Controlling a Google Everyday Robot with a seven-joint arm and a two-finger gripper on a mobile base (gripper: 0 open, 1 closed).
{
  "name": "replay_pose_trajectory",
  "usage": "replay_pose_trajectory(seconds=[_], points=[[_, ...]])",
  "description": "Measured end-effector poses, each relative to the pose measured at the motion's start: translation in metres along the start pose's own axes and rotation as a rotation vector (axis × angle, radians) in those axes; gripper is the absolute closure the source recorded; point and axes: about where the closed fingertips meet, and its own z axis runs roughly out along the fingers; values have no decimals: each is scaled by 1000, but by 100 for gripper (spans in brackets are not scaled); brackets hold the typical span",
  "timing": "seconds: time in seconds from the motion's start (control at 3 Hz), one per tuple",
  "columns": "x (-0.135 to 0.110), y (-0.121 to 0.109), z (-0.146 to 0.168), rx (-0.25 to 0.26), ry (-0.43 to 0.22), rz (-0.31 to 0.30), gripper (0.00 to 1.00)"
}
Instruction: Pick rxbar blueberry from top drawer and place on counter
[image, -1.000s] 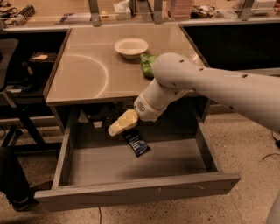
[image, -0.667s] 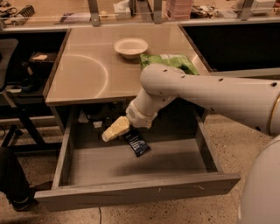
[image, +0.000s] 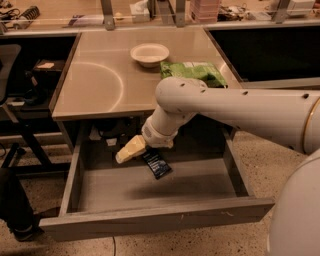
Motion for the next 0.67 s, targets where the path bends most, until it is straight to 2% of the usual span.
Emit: replay_pose_trajectory(seconds=[0.33,0.67], points=[[2,-14,19,78,4,73,0],[2,-24,31,131,0,128,0]])
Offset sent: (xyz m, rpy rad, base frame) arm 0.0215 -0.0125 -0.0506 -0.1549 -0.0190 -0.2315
